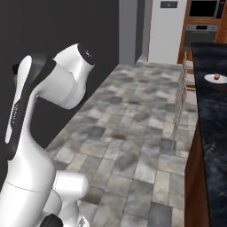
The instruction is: Take the cinnamon bottle from the cabinet and place it on the dining table, next to the plate with the cupcake. Then take the chocolate from the dining counter and place it on the cupcake plate.
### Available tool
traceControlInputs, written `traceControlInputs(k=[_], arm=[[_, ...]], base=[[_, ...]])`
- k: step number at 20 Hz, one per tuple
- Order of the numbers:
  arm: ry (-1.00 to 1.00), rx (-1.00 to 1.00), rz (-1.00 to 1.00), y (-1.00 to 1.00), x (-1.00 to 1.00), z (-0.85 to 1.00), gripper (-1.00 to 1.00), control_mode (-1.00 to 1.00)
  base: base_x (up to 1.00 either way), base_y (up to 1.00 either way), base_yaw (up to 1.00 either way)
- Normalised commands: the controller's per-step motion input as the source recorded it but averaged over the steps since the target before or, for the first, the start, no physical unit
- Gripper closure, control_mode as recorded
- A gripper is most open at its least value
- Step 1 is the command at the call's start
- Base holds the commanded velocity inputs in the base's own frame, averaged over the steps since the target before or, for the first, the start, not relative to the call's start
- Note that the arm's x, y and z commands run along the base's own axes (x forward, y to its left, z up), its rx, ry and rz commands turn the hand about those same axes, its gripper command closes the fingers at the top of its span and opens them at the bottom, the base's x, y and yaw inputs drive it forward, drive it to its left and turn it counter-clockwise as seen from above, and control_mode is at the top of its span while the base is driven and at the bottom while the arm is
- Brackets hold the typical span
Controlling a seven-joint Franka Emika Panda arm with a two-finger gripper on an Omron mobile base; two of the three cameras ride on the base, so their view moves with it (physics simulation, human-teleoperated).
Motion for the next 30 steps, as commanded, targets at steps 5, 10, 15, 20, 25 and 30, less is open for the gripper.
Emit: traceControlInputs(k=[5,10,15,20,25,30], arm=[[0.0,0.0,0.0,0.0,0.0,0.0,1.0,1.0],[0.0,0.0,0.0,0.0,0.0,0.0,1.0,1.0],[0.0,0.0,0.0,0.0,0.0,0.0,1.0,1.0],[0.0,0.0,0.0,0.0,0.0,0.0,1.0,1.0],[0.0,0.0,0.0,0.0,0.0,0.0,1.0,1.0],[0.0,0.0,0.0,0.0,0.0,0.0,1.0,1.0]], base=[[0.91,0.01,-0.13],[0.85,0.03,-0.2],[0.87,0.02,-0.18],[0.86,0.03,-0.2],[0.82,0.09,-0.25],[0.69,0.15,-0.4]])
